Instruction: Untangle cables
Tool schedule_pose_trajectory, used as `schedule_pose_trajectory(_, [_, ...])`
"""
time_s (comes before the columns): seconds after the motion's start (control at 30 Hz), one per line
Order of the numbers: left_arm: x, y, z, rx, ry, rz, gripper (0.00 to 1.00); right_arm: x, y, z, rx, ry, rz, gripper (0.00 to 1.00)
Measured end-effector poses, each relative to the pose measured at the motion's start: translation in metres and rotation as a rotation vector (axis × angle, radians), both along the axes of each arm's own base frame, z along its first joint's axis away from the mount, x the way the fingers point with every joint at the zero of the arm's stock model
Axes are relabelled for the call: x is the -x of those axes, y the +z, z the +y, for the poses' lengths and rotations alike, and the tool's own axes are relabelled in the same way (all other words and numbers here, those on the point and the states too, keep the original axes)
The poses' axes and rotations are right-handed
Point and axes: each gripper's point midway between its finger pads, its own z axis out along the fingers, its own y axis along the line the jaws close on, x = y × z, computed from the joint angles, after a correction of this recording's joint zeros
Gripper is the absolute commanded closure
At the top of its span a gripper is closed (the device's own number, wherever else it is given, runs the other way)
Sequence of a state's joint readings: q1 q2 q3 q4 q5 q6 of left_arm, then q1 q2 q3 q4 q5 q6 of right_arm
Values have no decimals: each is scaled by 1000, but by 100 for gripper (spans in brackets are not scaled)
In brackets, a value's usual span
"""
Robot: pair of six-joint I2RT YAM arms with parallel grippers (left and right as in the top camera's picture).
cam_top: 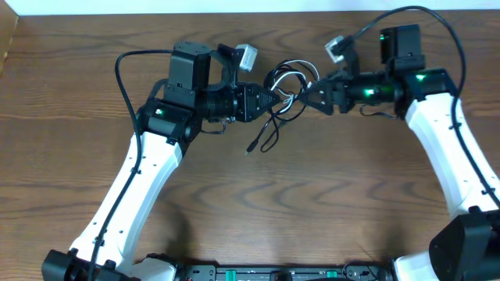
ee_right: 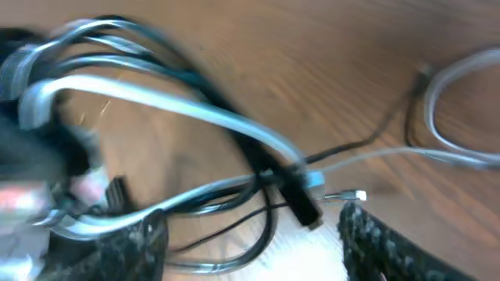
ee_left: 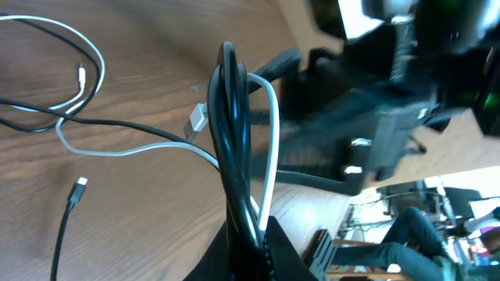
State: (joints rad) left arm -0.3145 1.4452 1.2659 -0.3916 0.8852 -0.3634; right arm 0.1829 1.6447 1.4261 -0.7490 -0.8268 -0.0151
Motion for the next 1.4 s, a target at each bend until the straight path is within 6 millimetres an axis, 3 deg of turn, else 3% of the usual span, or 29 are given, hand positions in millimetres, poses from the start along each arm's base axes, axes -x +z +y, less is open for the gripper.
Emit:
schedule_pose_trajectory(0.13, [-2, 3, -1, 15, 14, 14, 93, -8, -19, 0, 113, -190, 110, 40])
schedule_pose_trajectory(0.37, [-4, 7, -2, 35, 17, 9, 93, -18, -33, -3, 214, -419, 171, 44])
schedule_pose_trajectory(0.57, [-7, 24, -8, 86, -20, -69, 93, -22, -45, 0, 221, -478, 236, 47])
schedule_pose_trajectory(0.7, [-12, 17, -4, 93, -3, -44, 93, -16, -56, -12, 274, -518, 293, 52])
schedule_pose_trajectory(0.87, [-23, 4, 11, 97, 37, 5, 92, -13, -62, -40, 346, -584, 332, 59])
schedule_pose_trajectory(1.0, [-21, 2, 12, 111, 28, 27, 93, -11, -63, -54, 380, -591, 342, 64])
schedule_pose_trajectory(1.03, [-22, 3, 14, 115, 27, 27, 93, -11, -66, -63, 404, -609, 344, 65])
schedule_pose_trajectory(1.17, [-31, 13, 33, 132, 69, -3, 93, -12, -92, -141, 601, -791, 383, 78])
schedule_pose_trajectory(1.23, [-33, 17, 39, 136, 84, -15, 93, -10, -102, -169, 672, -851, 407, 83])
schedule_pose_trajectory(1.3, [-32, 20, 40, 137, 84, -17, 93, -7, -108, -183, 725, -869, 411, 85])
schedule_pose_trajectory(1.4, [-29, 18, 40, 131, 78, -1, 93, -6, -108, -188, 759, -860, 398, 89])
